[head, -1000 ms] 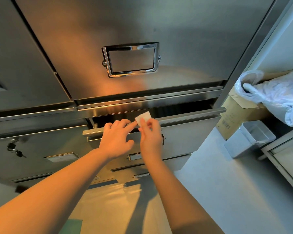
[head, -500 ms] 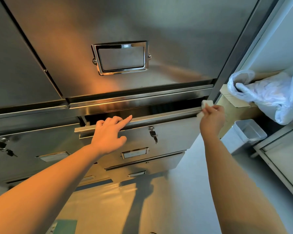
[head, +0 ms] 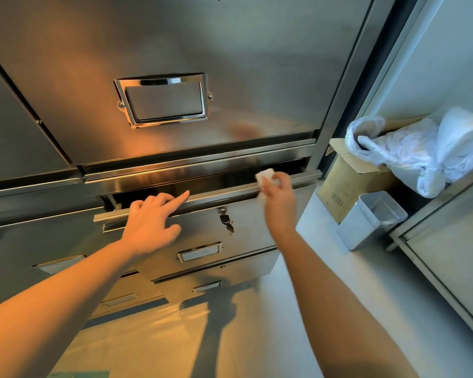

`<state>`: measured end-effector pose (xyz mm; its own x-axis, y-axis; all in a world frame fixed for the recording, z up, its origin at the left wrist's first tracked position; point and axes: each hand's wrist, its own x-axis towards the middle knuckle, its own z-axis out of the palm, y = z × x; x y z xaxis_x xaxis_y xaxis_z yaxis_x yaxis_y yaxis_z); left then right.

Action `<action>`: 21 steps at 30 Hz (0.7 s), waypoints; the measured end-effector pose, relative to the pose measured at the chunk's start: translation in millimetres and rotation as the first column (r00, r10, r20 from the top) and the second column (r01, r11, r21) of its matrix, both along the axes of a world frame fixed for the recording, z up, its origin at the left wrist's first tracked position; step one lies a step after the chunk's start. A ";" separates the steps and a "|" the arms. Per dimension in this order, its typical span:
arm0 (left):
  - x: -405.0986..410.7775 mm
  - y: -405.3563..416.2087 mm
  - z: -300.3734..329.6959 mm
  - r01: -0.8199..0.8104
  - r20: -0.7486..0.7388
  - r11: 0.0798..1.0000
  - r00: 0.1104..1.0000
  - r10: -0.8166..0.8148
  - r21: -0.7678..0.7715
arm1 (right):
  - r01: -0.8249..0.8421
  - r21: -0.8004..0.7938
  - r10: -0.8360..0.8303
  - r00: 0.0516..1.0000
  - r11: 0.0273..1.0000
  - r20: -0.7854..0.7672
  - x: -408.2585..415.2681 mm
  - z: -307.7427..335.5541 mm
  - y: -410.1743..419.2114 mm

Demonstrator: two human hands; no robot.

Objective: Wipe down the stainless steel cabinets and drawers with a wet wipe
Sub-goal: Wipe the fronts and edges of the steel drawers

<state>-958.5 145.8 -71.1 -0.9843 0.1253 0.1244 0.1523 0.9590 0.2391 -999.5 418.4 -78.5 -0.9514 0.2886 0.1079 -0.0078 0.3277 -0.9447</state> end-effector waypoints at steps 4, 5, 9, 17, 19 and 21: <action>-0.3 -0.3 0.3 0.000 0.017 1.000 1.000 0.000 0.005 | 0.158 0.162 -0.162 0.987 0.974 0.013 -25.6 12.4 82.3; 0.2 -1.0 -0.2 0.003 0.015 1.000 1.000 -0.003 -0.004 | 0.176 0.152 -0.183 0.983 0.972 0.030 -30.0 14.3 92.8; 4.7 -5.0 -0.9 0.043 -0.001 0.997 0.999 -0.043 -0.063 | 0.172 0.104 -0.179 0.982 0.980 0.059 -28.3 15.1 77.0; 18.8 -19.3 11.7 0.089 -0.017 0.996 0.996 -0.089 -0.001 | -0.146 0.043 0.141 0.984 0.988 0.106 17.2 9.9 -84.0; 28.7 -36.0 12.3 0.041 -0.056 0.999 0.998 -0.042 -0.023 | -0.194 0.075 0.184 0.976 0.978 0.119 24.5 10.3 -115.0; 40.1 -60.0 9.8 -0.028 -0.078 0.999 0.997 0.025 -0.037 | -0.227 0.073 0.217 0.968 0.971 0.130 31.0 10.8 -140.9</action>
